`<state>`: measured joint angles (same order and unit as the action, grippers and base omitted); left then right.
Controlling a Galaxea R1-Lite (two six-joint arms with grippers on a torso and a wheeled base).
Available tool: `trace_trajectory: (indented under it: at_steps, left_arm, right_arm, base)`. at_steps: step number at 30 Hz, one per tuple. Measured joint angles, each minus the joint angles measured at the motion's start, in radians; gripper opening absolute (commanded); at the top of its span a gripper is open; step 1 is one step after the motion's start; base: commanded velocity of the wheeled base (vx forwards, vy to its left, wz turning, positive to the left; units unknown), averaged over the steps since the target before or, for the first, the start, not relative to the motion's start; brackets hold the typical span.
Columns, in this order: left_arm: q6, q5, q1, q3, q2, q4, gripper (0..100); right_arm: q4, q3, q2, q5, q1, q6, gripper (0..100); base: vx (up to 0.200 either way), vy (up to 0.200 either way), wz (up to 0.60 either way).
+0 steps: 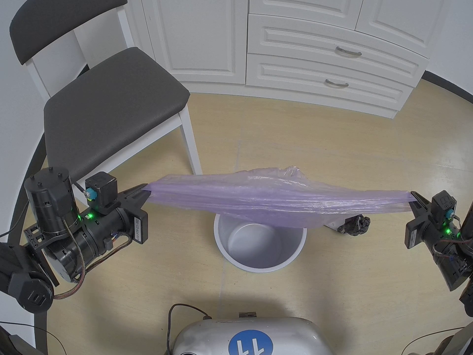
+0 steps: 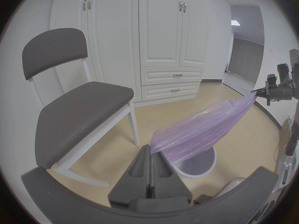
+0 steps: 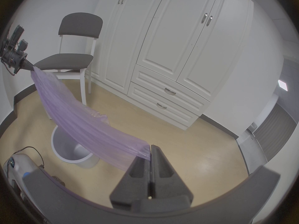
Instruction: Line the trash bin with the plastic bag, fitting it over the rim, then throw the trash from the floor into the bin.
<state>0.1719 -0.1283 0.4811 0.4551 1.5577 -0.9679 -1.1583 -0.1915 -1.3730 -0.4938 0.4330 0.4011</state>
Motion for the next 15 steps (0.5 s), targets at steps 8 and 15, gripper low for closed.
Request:
trace_trajectory:
  at_steps: [8,15]
  left_arm:
    - [-0.016,0.001,0.053,0.029,0.018,-0.054,0]
    - [-0.095,-0.001,0.149,0.042,0.077,-0.292,0]
  right_arm:
    - [-0.012,-0.012,-0.001,0.007,0.053,-0.009,0]
    - [-0.050,-0.028,0.001,0.015,0.173,-0.067,0]
  base:
    - [0.000,0.000,0.00]
    - [0.000,0.000,0.00]
